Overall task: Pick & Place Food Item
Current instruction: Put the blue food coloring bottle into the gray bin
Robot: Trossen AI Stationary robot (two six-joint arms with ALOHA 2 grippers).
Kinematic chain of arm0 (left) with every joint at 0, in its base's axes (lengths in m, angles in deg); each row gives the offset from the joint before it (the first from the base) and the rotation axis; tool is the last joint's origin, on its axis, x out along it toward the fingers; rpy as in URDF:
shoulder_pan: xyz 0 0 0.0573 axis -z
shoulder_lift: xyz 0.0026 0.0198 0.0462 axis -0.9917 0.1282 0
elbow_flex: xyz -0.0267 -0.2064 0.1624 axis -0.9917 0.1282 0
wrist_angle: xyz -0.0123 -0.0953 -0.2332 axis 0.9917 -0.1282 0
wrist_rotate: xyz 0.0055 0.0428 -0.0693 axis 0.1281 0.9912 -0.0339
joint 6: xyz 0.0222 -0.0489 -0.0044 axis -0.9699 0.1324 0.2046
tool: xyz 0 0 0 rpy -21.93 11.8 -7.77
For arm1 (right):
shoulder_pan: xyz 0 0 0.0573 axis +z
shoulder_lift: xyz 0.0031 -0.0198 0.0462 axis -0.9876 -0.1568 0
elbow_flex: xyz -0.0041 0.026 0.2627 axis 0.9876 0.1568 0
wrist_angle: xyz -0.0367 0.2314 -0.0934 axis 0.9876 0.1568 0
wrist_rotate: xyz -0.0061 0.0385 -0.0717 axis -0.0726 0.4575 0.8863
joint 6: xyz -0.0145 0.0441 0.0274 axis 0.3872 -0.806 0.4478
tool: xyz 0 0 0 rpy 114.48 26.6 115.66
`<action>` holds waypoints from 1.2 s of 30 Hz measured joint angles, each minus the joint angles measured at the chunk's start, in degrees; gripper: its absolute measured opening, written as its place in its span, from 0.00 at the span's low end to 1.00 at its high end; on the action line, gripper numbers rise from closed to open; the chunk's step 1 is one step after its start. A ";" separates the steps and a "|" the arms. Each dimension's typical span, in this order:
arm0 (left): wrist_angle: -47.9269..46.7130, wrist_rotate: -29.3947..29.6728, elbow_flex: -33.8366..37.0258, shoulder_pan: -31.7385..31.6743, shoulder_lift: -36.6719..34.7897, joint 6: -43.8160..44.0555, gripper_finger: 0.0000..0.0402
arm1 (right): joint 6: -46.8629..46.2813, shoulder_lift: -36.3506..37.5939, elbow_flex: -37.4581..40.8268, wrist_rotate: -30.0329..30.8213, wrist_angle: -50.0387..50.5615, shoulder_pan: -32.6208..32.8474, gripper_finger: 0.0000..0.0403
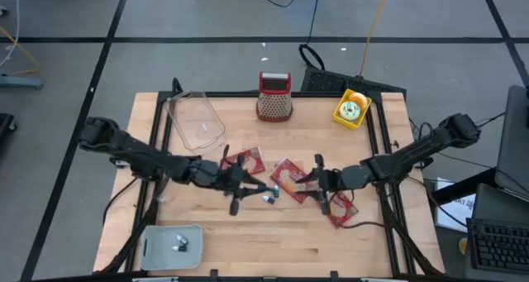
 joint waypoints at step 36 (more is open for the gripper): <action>-49.58 10.99 -0.07 42.85 -13.13 79.69 0.16 | 0.33 5.37 9.01 -0.12 -12.98 0.22 0.32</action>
